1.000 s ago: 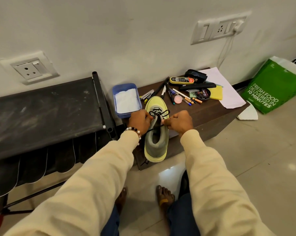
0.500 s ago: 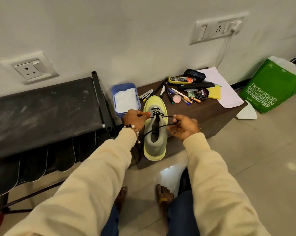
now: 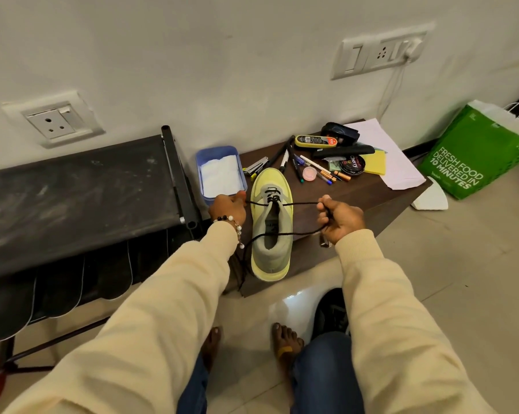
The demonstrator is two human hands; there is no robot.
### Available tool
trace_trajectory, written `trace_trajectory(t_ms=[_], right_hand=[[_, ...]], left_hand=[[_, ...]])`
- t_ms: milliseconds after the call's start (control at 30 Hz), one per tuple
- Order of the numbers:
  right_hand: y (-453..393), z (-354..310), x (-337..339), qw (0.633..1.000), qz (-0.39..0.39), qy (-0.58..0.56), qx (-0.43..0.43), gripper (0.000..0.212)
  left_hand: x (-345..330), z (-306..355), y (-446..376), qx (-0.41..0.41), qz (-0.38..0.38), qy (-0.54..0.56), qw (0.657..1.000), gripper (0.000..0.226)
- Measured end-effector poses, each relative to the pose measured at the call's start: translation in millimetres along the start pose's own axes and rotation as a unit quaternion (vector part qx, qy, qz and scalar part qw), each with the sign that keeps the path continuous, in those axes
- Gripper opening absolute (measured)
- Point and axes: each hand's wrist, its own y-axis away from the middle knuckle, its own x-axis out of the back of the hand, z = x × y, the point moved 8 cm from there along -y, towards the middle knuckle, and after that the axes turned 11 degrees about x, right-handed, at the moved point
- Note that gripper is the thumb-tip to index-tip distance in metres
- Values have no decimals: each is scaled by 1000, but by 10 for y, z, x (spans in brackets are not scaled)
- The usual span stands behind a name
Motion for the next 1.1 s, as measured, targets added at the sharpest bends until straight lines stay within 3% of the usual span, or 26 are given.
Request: trace_trajectory(t_ms=[233,333,433,633,867,1100], right_hand=[[172,-253,-170,999,-42,-3,14,3],[365,-507,-379,996,-82,-26,39,16],[627,-784,-648,988,-143,-23,45,8],[1073,-1404,-1089,967,-240,-7,86,27],[1505,-2080,-1311,943,-265,23,202,29],[1793,-2654,-1431,892,-195,177,368,12]], left_hand=[[57,95,55,81,-95,151,981,31],[122,365,187,86,-139,197,967,26],[239,692,429,75,-182,243,950,30],[643,1394,1020,29,-233,343,910,25],[956,1982,1441,-89,-233,330,910,22],[1257,2434,1635,-203,-110,215,949,2]])
